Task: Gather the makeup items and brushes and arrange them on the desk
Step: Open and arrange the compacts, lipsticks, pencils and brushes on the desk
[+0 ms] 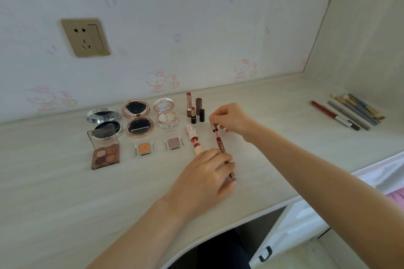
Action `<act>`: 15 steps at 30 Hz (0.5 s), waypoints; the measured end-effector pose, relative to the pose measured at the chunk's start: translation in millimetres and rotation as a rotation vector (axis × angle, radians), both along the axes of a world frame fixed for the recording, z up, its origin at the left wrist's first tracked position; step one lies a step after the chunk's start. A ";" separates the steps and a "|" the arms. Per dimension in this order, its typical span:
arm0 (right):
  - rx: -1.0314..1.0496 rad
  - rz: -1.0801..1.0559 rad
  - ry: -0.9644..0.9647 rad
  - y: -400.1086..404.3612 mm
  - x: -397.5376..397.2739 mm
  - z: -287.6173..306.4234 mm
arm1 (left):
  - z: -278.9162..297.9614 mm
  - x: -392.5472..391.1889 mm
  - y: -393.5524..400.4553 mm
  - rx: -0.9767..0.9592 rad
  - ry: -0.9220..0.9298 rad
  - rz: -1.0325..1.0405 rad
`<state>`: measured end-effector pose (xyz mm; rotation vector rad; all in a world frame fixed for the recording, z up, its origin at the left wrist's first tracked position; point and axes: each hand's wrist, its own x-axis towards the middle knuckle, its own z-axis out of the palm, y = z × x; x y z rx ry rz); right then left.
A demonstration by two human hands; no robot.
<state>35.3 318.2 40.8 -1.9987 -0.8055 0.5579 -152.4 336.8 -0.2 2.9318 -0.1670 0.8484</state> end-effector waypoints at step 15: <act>-0.086 0.022 -0.190 30.7 -5.9 -6.7 | -4.0 -0.3 1.2 -0.024 -0.046 0.113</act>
